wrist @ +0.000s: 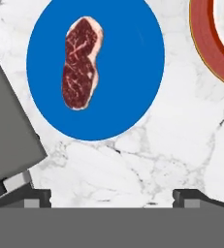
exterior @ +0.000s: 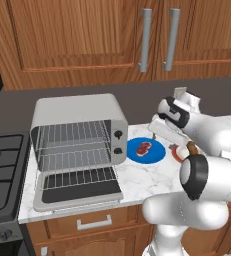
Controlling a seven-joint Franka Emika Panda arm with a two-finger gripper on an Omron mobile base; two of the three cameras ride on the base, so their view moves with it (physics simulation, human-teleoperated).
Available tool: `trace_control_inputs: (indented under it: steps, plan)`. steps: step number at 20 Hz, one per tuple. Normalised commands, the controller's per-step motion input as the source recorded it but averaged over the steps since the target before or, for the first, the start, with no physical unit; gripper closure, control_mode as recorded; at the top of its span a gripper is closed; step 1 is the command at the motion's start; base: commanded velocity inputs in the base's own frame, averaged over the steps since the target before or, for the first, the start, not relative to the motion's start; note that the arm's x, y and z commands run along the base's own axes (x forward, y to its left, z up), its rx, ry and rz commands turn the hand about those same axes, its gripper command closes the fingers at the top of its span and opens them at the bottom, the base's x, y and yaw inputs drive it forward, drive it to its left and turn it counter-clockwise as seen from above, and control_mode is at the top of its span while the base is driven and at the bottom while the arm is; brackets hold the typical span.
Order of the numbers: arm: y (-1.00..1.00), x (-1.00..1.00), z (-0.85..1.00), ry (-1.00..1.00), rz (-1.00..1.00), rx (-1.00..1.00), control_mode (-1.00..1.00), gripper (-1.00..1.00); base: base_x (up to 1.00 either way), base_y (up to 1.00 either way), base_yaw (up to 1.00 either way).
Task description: Open the toaster oven door. Place the baguette on the top rack in the toaster oven and place the steak on the bottom rack.
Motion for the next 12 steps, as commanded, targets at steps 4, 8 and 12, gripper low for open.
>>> trace_control_inputs:
  steps: [4,8,12]
  plan:
    - [0.0,0.19,-0.26,-0.14,0.0,0.0,-1.0,-1.0,0.0,0.0,0.0]
    - [0.13,0.28,-0.19,-0.06,-0.03,0.0,-1.0,-1.0,0.0,0.0,0.0]
    - [0.13,0.25,-0.14,0.01,-0.08,0.0,-1.0,-1.0,0.0,0.0,0.0]
